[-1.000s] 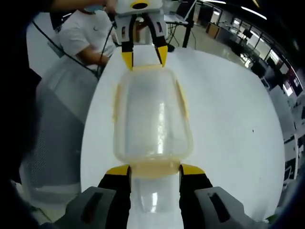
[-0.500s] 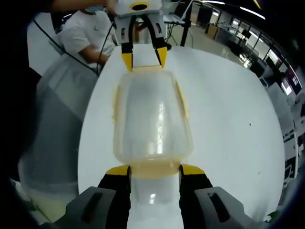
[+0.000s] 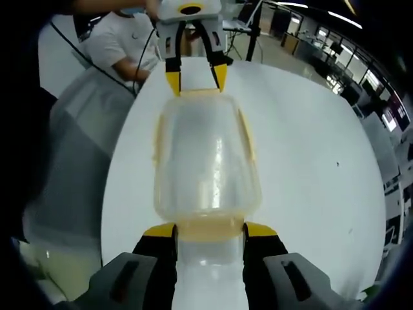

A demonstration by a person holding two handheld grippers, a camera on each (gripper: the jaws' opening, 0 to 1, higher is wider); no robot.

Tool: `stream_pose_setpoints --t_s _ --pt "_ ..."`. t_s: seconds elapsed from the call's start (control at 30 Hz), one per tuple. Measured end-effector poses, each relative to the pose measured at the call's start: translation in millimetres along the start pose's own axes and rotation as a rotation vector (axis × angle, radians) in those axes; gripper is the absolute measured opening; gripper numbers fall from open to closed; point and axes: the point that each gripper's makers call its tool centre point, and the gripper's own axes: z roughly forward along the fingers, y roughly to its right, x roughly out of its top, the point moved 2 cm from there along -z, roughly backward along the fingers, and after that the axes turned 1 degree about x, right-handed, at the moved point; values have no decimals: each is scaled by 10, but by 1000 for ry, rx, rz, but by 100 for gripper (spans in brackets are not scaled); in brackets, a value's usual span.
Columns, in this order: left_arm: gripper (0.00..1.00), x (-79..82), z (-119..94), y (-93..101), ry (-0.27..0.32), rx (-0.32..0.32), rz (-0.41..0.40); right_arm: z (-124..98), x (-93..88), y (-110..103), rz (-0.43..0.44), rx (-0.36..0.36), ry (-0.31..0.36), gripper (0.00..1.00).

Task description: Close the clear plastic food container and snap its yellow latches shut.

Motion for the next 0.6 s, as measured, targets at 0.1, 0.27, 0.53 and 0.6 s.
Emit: stream_pose_setpoints --t_s 0.1,0.27,0.53,0.6 --pt "37 54 52 9 4 0 -9 -28 -72 14 -6 -4 0 39" --pt "37 115 98 10 0 3 -7 -41 -142 43 -3 -1 -2 39" --pt "37 191 164 55 -11 6 -16 -69 -247 37 -11 7 2 39" --pt "37 217 185 66 -11 8 -18 -84 -281 27 -11 9 4 39"
